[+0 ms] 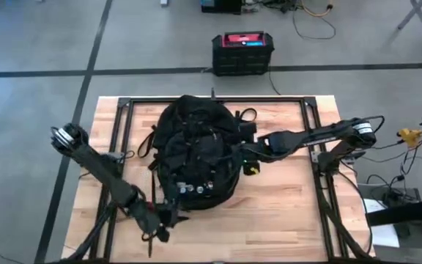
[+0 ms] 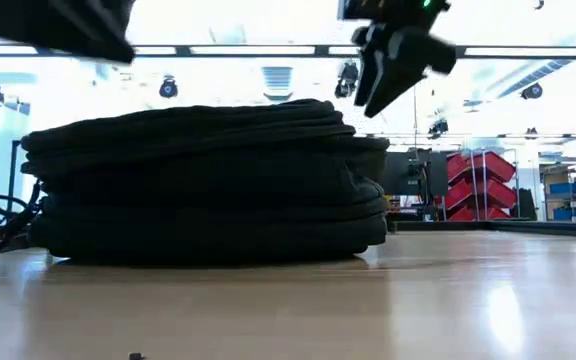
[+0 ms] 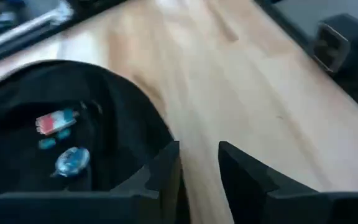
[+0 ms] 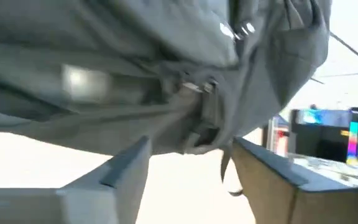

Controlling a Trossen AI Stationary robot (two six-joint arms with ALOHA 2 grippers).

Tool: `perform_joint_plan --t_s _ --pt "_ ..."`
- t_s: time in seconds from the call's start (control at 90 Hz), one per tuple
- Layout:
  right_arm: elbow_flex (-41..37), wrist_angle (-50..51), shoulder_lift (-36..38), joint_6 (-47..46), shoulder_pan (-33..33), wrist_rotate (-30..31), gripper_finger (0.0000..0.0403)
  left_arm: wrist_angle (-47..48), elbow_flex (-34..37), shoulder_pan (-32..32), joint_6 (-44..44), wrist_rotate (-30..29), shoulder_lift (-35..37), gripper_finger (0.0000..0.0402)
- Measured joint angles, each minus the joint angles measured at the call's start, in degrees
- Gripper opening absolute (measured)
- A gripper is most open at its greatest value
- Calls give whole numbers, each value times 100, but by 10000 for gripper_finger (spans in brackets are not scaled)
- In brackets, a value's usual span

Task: Unpack backpack
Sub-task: Open the black backpack

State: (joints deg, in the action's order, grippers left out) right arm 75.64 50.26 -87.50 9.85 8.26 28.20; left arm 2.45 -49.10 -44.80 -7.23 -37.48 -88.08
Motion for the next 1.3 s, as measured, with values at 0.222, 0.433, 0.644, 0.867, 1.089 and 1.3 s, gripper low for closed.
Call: perform_joint_plan --t_s 0.222,0.433,0.644,0.867,1.089,1.3 --pt "-8 6 -98 -809 800 -124 291 1429 -1083 -46 -534 -709 -1065 173" --pt "-15 -37 -370 -1451 1485 -130 296 2597 -1491 162 -1620 -1126 -1673 228" --pt "-15 -354 -577 -1701 2046 -167 278 2682 -1563 234 -1986 -1100 -1596 236" --pt "-18 -629 -758 -1950 2222 -169 272 4156 -1900 271 -3324 -1055 -1250 211" --pt "-28 -645 -914 -1985 2222 -172 289 4000 -1714 271 -3577 -114 -1200 190" --pt "-28 -873 -1055 -1762 2222 -551 302 3666 -1529 451 -3748 -67 -1200 164"
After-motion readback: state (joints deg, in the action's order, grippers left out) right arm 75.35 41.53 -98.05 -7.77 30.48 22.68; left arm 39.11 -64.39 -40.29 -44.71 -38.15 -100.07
